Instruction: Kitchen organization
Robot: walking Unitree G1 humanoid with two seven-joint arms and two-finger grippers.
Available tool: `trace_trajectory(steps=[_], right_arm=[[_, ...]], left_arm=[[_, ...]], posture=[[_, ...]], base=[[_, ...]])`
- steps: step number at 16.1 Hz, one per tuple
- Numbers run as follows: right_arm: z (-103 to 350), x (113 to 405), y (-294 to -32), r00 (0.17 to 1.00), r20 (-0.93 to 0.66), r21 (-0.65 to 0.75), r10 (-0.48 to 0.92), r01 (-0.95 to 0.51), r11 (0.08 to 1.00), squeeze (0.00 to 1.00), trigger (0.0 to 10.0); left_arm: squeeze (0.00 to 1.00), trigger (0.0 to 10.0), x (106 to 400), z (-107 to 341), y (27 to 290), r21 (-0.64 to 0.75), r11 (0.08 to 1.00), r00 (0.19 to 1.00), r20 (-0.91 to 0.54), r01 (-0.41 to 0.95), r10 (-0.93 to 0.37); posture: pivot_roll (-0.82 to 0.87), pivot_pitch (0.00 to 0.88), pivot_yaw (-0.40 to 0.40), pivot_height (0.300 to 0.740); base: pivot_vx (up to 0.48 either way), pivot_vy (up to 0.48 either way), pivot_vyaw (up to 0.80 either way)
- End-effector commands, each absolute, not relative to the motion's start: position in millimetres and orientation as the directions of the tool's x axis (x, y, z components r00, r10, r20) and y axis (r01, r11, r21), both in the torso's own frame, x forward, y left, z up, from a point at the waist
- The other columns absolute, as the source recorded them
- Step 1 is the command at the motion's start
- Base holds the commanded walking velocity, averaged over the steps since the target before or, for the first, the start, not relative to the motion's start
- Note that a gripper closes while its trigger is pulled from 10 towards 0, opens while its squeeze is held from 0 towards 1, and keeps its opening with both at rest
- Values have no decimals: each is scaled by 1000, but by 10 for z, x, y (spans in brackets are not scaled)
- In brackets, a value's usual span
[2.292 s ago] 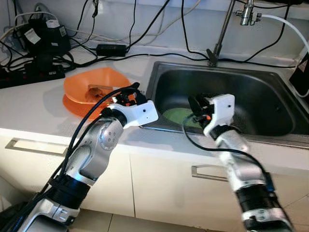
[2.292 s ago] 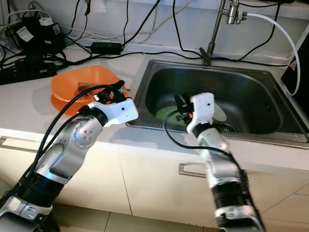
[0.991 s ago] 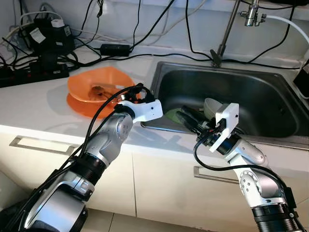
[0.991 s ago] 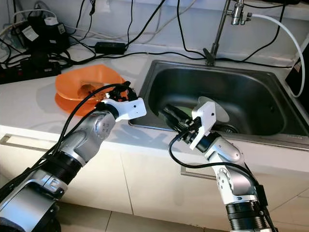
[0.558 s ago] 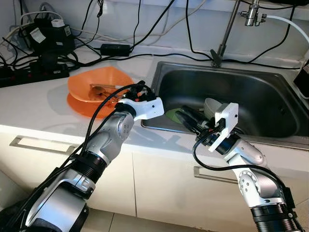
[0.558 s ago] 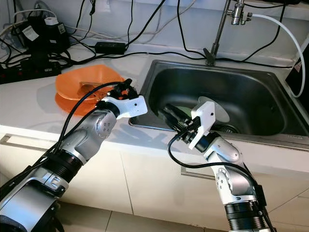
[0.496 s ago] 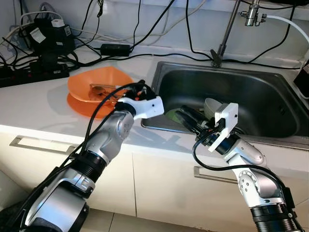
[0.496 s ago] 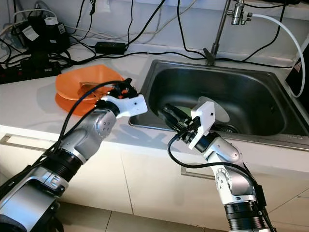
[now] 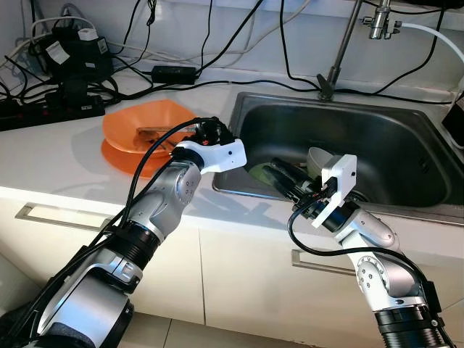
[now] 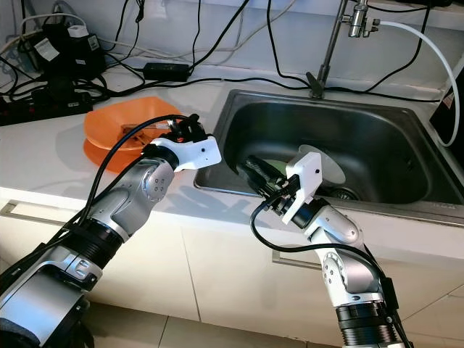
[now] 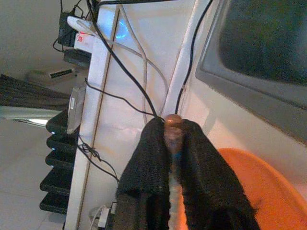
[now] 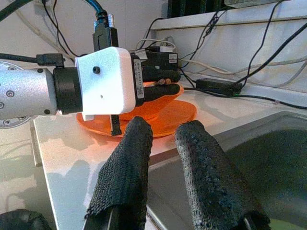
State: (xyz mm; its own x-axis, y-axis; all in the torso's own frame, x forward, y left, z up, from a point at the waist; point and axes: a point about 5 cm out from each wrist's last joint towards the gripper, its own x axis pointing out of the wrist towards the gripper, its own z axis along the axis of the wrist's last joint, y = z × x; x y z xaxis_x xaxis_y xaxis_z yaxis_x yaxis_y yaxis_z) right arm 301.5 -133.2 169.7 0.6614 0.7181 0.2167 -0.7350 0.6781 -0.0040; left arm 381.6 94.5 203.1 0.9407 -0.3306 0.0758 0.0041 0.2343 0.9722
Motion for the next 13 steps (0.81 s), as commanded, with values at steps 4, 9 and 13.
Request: trace_trajectory(steps=[4,9,13], right_arm=[[1699,3018,-1329,664,205,-20,719,-732,682,0,10000],[1704,3024,-1326,662,209,-18,720,-733,680,0,10000],[1703,3029,-1324,667,216,-14,714,-729,685,0,10000]], left_arm=[[0,0,3809,2024,917,976,219,938,61,16,-342],[0,0,3746,2369,855,967,216,902,212,-138,-377],[0,4784,3548,2957,764,877,329,773,470,-351,-426]], posture=[[34,19,-8,740],[34,14,-10,740],[41,12,-14,740]], base=[[0,0,0],[0,0,0],[0,0,0]])
